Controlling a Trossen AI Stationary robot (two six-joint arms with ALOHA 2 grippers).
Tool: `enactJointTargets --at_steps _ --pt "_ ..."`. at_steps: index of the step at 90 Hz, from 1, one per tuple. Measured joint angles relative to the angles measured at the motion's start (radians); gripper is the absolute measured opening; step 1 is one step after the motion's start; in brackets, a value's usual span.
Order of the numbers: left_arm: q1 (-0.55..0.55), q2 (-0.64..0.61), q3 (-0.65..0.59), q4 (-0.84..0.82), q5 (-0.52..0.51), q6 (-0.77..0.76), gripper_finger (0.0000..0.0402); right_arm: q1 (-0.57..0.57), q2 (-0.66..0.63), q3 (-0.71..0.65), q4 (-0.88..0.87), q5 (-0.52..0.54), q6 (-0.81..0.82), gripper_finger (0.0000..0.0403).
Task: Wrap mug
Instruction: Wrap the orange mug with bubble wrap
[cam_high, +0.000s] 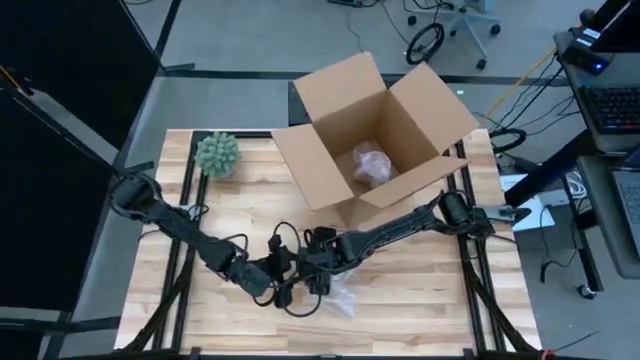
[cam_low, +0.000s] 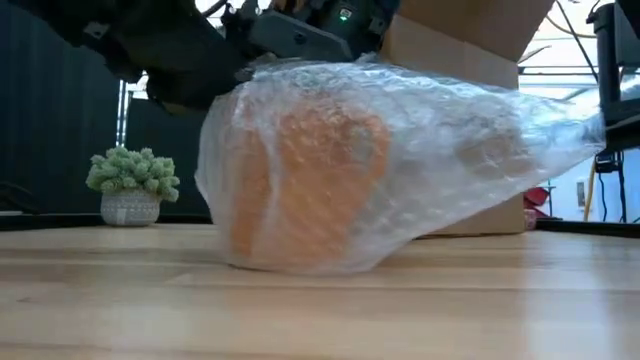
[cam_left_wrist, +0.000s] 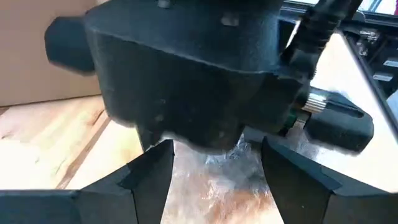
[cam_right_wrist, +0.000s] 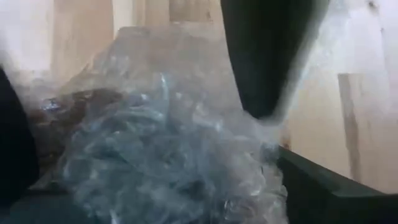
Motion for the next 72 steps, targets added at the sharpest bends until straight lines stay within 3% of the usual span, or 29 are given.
enactJointTargets --at_steps 21,48,72 --pt "0.0 -0.001 0.003 -0.016 0.007 0.024 0.0228 0.0 -0.009 0.112 -0.119 -0.028 -0.025 0.0208" --pt "0.0 0.0 0.002 -0.009 0.007 0.024 0.0228 0.016 -0.01 0.353 -0.406 -0.046 -0.026 0.0208" --pt "0.0 0.0 0.001 -0.007 0.009 0.025 0.0228 0.091 0.021 0.366 -0.363 -0.045 -0.032 0.0208"
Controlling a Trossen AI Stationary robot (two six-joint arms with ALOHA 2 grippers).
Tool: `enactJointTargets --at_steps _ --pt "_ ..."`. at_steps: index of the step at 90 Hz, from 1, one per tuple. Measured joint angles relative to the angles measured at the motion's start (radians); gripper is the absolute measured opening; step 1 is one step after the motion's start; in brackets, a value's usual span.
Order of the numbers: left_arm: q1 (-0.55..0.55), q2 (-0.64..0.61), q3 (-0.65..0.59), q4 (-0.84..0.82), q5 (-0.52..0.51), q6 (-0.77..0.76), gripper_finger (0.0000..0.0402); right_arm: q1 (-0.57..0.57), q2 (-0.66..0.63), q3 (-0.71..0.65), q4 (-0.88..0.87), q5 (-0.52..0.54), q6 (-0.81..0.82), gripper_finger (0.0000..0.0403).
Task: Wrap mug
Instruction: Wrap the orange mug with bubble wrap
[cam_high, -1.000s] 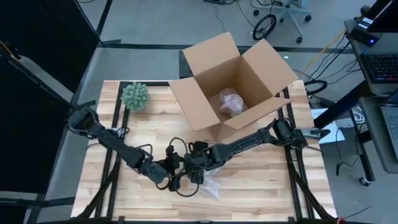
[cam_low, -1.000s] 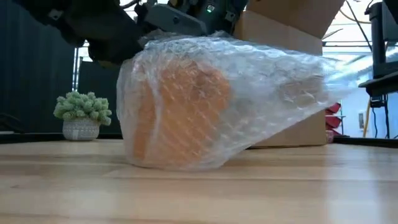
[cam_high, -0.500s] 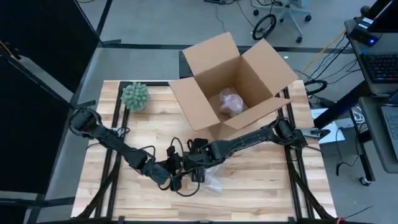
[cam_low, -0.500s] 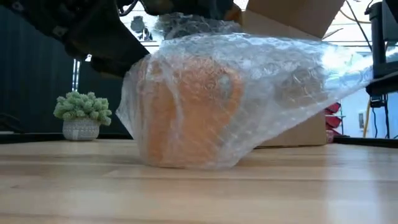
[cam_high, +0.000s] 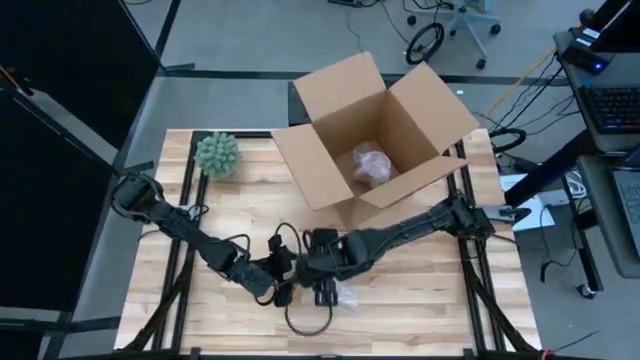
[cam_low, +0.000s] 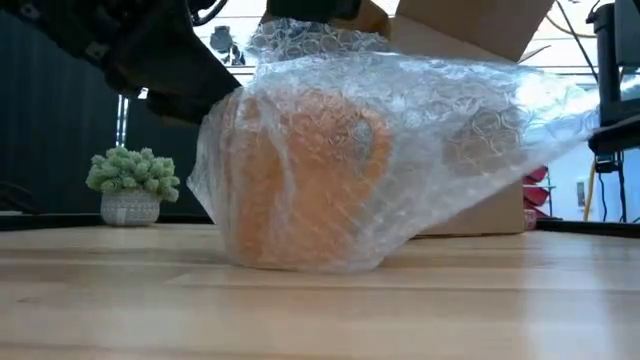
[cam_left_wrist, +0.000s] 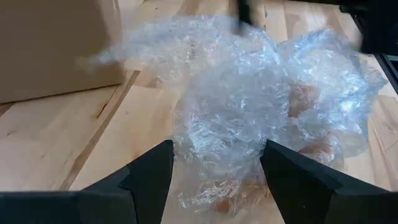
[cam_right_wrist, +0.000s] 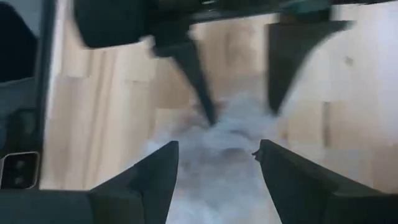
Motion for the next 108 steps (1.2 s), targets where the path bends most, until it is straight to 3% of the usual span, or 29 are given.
enactJointTargets --at_steps 19,37,82,108 --pt "-0.001 0.0 0.0 0.004 0.002 0.0 0.0228 0.002 0.118 -0.015 0.032 0.056 -0.002 0.0208" --pt "-0.003 0.0 -0.001 0.008 0.009 0.001 0.0228 -0.016 0.218 -0.007 0.006 0.007 -0.02 0.0207" --pt "-0.05 -0.126 0.009 -0.134 0.051 0.11 0.0228 -0.017 0.143 -0.021 0.029 -0.002 -0.031 0.0183" --pt "-0.037 -0.142 0.01 -0.123 -0.009 0.14 0.0228 -0.018 0.143 -0.021 0.034 -0.005 -0.053 0.0167"
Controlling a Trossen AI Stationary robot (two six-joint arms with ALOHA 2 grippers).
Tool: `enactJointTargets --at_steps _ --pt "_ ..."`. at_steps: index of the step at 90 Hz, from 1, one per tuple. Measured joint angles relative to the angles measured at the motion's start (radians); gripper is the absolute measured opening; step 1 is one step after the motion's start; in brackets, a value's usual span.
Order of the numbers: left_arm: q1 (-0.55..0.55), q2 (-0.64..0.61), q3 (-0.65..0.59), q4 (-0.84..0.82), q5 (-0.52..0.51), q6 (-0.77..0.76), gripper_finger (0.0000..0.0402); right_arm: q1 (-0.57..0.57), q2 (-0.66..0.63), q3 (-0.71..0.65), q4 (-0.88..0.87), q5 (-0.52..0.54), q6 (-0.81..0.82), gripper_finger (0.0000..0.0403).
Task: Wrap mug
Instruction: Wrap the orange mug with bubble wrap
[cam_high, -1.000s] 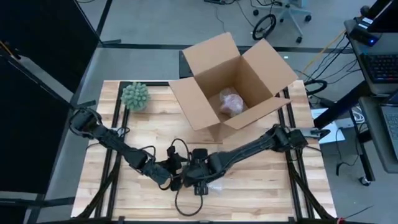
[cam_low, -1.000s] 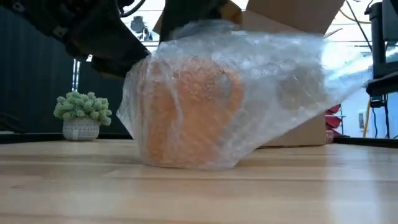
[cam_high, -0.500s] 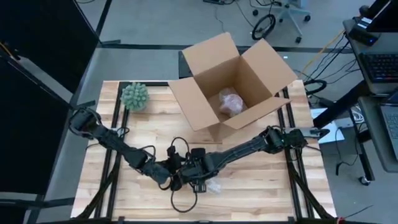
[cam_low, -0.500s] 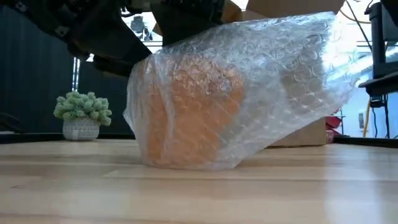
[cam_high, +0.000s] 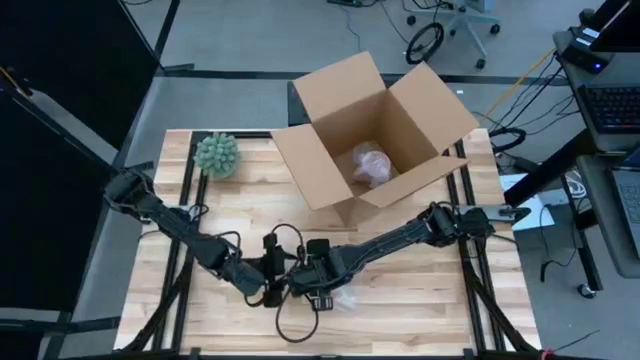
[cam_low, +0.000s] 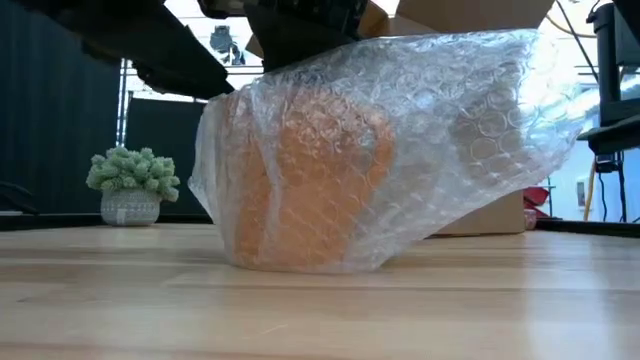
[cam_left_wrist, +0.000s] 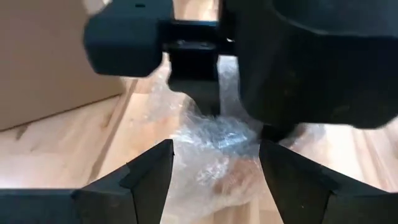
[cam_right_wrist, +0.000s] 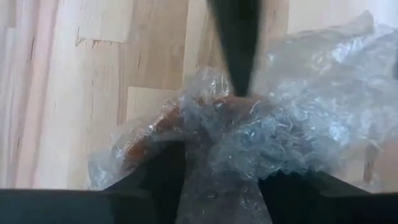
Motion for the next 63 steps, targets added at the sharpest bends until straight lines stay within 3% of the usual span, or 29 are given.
enactJointTargets --at_steps 13,30,63 --pt "0.044 0.006 0.001 0.053 -0.025 0.014 0.0228 0.002 0.0 0.0 0.001 0.0 -0.005 0.0164" --pt "0.066 0.129 0.004 0.165 0.056 -0.015 0.0228 0.007 -0.002 0.001 -0.005 -0.005 -0.019 0.0164" --pt "0.076 0.15 0.008 0.163 0.063 -0.039 0.0228 0.006 -0.019 0.016 -0.073 -0.036 0.003 0.0164"
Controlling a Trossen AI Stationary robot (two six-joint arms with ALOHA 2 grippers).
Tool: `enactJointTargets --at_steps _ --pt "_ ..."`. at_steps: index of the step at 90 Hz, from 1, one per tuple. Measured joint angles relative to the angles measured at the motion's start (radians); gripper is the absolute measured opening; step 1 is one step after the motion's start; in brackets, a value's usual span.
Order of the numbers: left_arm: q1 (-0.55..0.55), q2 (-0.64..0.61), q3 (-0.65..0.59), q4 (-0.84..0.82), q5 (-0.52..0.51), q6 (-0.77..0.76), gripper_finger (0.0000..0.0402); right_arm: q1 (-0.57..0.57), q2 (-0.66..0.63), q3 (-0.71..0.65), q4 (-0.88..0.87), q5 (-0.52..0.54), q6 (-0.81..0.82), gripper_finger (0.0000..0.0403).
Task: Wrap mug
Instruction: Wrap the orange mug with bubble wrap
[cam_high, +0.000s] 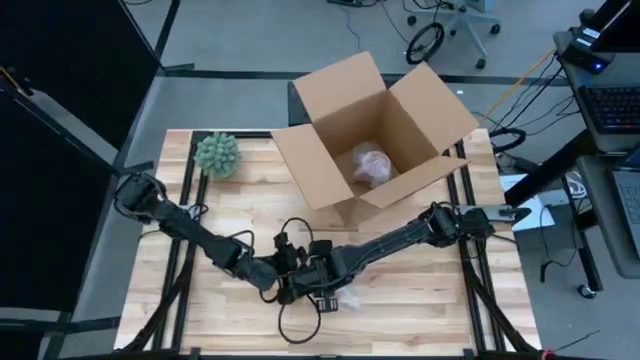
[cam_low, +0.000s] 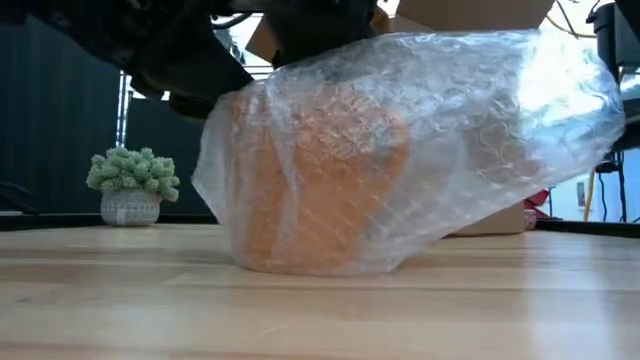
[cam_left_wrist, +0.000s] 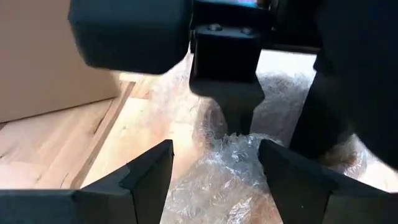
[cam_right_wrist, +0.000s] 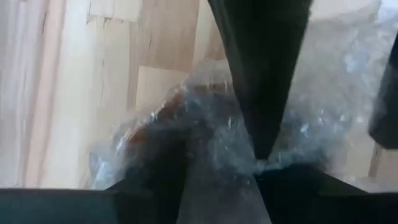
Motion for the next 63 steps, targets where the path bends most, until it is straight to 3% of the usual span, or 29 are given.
enactJointTargets --at_steps 23,44,63 --pt "0.0 0.001 -0.002 -0.01 0.001 0.0 0.0228 0.002 -0.019 0.009 -0.048 0.008 0.023 0.0164" --pt "-0.001 0.001 -0.002 -0.009 0.004 0.004 0.0228 0.013 -0.272 0.025 -0.091 0.048 0.068 0.0164" --pt "-0.001 0.003 -0.003 0.008 0.005 0.004 0.0228 0.012 -0.185 0.007 -0.101 0.066 0.075 0.0164"
